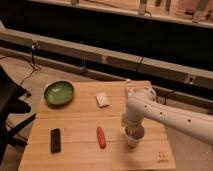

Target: Pick up the ceramic cup

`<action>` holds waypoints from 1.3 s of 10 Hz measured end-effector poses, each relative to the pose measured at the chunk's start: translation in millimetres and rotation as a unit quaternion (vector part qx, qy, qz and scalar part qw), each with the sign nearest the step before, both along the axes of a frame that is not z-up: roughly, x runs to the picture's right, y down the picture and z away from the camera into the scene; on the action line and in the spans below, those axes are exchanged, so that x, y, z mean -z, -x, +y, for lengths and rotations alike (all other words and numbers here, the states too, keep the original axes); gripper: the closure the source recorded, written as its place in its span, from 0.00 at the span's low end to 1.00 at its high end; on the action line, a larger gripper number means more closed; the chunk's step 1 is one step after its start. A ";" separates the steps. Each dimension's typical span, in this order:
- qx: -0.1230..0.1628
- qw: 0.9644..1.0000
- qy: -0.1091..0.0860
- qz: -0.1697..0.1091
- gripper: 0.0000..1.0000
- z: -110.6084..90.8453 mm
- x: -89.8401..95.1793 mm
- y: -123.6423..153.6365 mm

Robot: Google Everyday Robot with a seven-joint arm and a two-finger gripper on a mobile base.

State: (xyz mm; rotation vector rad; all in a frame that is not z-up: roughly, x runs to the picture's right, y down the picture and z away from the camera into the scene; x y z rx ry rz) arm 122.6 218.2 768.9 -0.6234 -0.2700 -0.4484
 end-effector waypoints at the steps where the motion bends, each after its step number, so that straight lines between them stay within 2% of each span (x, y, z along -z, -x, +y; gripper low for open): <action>1: 0.002 1.000 0.002 0.003 0.95 1.4 0.9 -1.2; 2: 0.001 1.000 0.004 0.005 1.00 2.4 1.5 -3.4; 9: 0.001 1.000 0.001 0.004 1.00 -0.1 3.2 -2.9; 13: 0.003 1.000 -0.007 0.004 1.00 -19.4 26.2 -5.0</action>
